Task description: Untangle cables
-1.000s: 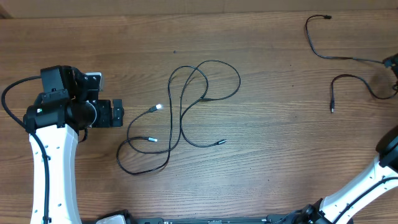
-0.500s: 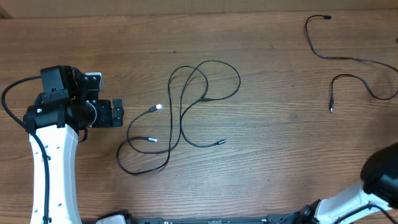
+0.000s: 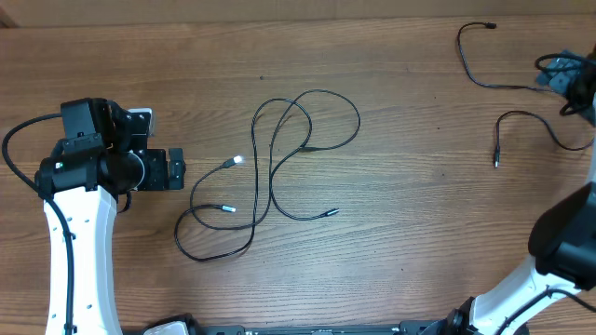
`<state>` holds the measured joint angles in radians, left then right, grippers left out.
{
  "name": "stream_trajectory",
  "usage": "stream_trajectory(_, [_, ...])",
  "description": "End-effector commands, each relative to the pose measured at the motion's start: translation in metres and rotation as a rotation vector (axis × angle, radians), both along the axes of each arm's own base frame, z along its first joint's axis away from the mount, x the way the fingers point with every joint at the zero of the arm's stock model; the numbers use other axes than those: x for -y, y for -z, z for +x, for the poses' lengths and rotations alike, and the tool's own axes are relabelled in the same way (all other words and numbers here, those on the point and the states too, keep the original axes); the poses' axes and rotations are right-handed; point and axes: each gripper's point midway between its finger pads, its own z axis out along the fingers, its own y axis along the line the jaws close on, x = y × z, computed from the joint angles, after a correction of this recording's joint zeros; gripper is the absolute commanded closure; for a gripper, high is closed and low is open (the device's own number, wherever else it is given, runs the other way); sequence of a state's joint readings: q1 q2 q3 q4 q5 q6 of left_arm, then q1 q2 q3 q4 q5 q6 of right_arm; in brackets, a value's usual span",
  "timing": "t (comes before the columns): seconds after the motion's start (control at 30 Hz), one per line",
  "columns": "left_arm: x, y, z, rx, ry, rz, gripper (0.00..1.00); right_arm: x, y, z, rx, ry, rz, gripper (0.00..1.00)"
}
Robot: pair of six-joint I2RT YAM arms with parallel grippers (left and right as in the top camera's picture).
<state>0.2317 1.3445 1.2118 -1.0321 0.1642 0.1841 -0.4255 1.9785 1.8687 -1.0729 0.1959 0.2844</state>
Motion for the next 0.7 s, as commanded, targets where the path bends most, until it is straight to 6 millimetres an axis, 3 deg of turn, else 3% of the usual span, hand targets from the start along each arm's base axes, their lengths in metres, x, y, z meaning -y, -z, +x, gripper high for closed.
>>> stream_trajectory(0.0, [-0.003, -0.008, 0.002, 0.025, 0.003, 0.01, 0.0, 0.004, 0.027, -0.007, -0.086, 0.017, 0.008, 0.0])
stream_trajectory(0.47, [-0.003, -0.008, 0.002, 0.025, 0.003, 0.01, 0.0, -0.004, 0.116, -0.027, -0.272, 0.013, 0.082, 0.0])
stream_trajectory(0.67, [-0.003, -0.008, 0.002, 0.024, 0.003, 0.01, 0.0, -0.002, 0.133, -0.02, -0.233, 0.008, 0.072, 0.0])
